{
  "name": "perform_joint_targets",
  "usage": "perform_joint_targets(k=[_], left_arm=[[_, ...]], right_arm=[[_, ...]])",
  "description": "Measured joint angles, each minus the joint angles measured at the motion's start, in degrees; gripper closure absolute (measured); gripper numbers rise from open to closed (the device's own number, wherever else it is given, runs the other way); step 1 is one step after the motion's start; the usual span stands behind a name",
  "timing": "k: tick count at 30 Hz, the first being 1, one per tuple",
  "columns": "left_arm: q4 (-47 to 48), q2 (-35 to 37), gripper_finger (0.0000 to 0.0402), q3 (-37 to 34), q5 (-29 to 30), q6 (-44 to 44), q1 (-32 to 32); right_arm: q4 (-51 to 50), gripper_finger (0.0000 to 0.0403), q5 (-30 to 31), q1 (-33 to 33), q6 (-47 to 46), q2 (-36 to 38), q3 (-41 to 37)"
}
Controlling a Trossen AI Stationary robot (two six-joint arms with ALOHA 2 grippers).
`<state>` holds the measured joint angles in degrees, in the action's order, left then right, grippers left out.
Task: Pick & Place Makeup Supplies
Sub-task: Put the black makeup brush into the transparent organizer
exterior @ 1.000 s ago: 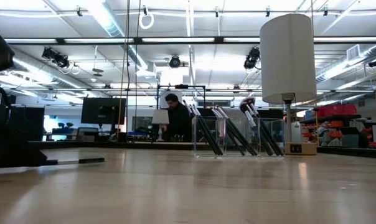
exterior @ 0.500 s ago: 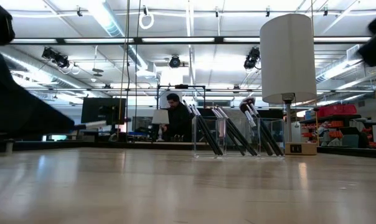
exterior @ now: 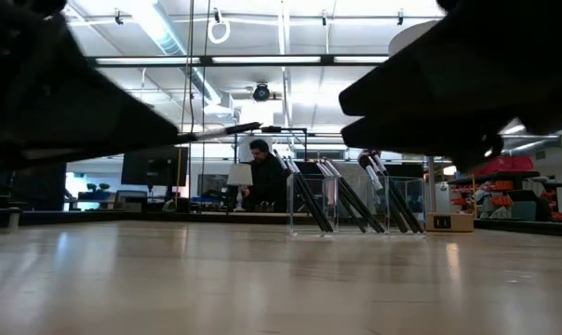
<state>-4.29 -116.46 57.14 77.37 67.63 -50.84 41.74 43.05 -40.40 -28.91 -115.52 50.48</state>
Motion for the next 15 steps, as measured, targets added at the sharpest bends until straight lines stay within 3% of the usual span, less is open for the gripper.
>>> perform_joint_targets(k=[5, 9, 15], left_arm=[[-12.82, 0.15, 0.0389, 0.00, -0.32, -14.11, 2.34], [-24.43, 0.28, 0.0388, 0.00, -0.93, -26.51, 4.23], [-38.99, 0.28, 0.0388, 0.00, -5.30, -42.45, 6.11]], right_arm=[[19.07, 0.0212, -2.31, 2.89, 2.82, -0.04, -7.53], [22.31, 0.0213, -7.39, 4.29, 5.07, -0.04, -8.07], [23.66, 0.0225, -6.55, 4.71, 6.59, -0.04, -6.68]])
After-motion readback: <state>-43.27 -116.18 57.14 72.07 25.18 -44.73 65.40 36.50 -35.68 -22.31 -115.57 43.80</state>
